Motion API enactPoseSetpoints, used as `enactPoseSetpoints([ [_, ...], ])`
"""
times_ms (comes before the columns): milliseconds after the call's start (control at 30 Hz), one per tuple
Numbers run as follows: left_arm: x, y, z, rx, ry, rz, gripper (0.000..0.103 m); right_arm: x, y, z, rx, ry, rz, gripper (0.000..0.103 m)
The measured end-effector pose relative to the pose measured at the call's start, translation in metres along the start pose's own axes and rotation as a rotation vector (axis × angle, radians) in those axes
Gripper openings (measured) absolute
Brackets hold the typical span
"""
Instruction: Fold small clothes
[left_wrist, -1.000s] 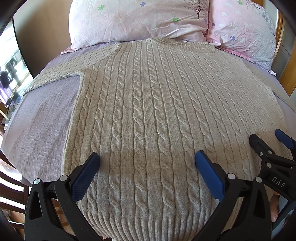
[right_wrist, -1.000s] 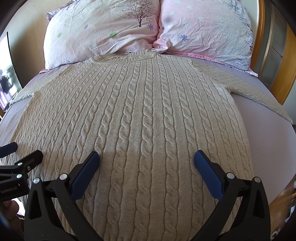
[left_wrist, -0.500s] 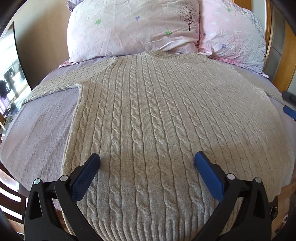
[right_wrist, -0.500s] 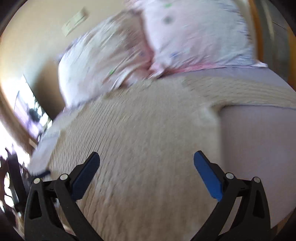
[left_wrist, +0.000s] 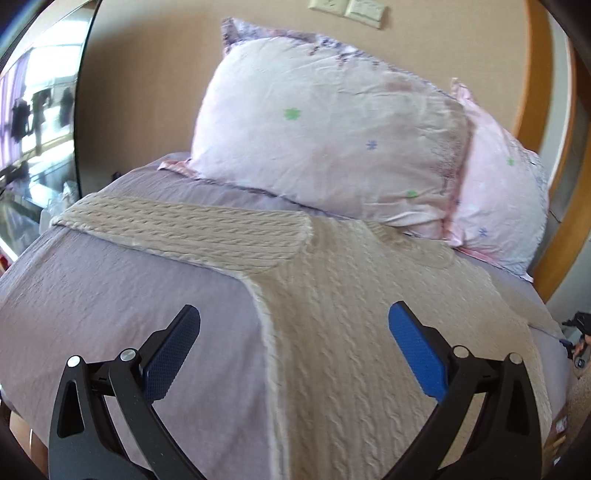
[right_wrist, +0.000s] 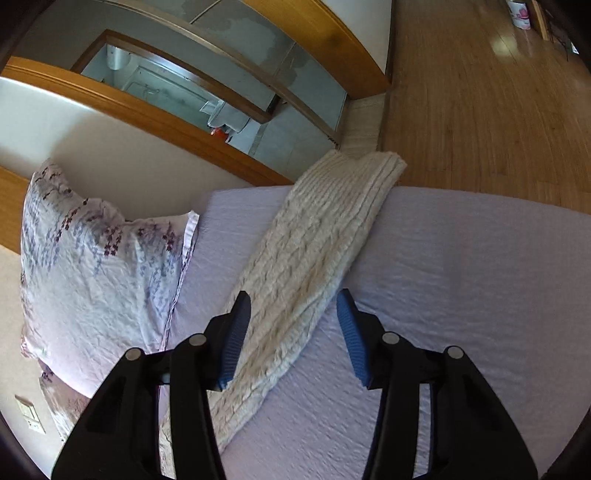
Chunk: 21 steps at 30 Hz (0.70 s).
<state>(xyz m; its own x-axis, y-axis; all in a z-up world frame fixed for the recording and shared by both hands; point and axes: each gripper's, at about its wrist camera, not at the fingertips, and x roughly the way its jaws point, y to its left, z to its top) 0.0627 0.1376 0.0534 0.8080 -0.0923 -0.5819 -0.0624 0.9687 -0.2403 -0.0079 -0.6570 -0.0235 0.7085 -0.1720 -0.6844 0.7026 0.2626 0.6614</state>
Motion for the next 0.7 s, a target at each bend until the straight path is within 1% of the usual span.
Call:
enactPoseSetpoints([
  [67,0.006,0.026,0.008,-0.054,0.016,0.049,0.102,0.012,0.001,-0.002,0.006,-0.016,-0.031,0.019],
  [100,0.006,0.039,0.011,-0.079,0.002,0.059,0.102,0.018,0.004,-0.001,0.006,-0.021,-0.029,0.008],
  [133,0.007,0.052,0.016,-0.108,-0.021,0.063,0.102,0.015,0.008,-0.005,-0.008,-0.040,-0.044,0.008],
  [167,0.004,0.064,0.018,-0.138,-0.042,0.072,0.102,0.009,0.018,-0.010,-0.051,-0.074,-0.030,0.007],
  [200,0.003,0.078,0.022,-0.168,-0.046,0.087,0.102,0.001,0.038,-0.017,-0.134,-0.109,0.005,0.007],
  [233,0.005,0.088,0.026,-0.193,-0.028,0.103,0.102,-0.010,0.063,-0.032,-0.235,-0.141,0.034,0.007],
  [267,0.008,0.099,0.030,-0.221,-0.003,0.113,0.102,-0.019,0.090,-0.050,-0.329,-0.158,0.076,0.007],
  [300,0.011,0.109,0.033,-0.248,0.012,0.115,0.102,-0.029,0.117,-0.071,-0.415,-0.159,0.137,0.007],
  [333,0.013,0.119,0.035,-0.276,0.017,0.121,0.102,-0.036,0.143,-0.094,-0.494,-0.147,0.200,0.007],
  [367,0.015,0.126,0.038,-0.302,0.016,0.125,0.102,-0.044,0.171,-0.124,-0.582,-0.119,0.272,0.007],
  [400,0.016,0.132,0.039,-0.322,0.011,0.125,0.102,-0.048,0.195,-0.155,-0.659,-0.083,0.336,0.007],
  [467,0.017,0.141,0.041,-0.360,-0.005,0.126,0.102,-0.054,0.236,-0.228,-0.823,0.017,0.463,0.007],
  [533,0.021,0.150,0.043,-0.406,-0.016,0.124,0.102,-0.050,0.262,-0.310,-0.981,0.149,0.559,0.007],
  [567,0.023,0.155,0.044,-0.433,-0.017,0.123,0.102,-0.043,0.271,-0.355,-1.070,0.255,0.584,0.009],
  [600,0.026,0.160,0.045,-0.461,-0.015,0.118,0.102,-0.035,0.273,-0.395,-1.139,0.367,0.593,0.012],
  [633,0.030,0.165,0.047,-0.491,-0.013,0.109,0.102,-0.027,0.271,-0.432,-1.194,0.483,0.588,0.020],
  [667,0.033,0.171,0.048,-0.524,-0.009,0.101,0.101,-0.024,0.267,-0.455,-1.224,0.562,0.582,0.024],
  [700,0.037,0.177,0.048,-0.557,-0.007,0.093,0.099,-0.026,0.262,-0.468,-1.234,0.598,0.588,0.030],
])
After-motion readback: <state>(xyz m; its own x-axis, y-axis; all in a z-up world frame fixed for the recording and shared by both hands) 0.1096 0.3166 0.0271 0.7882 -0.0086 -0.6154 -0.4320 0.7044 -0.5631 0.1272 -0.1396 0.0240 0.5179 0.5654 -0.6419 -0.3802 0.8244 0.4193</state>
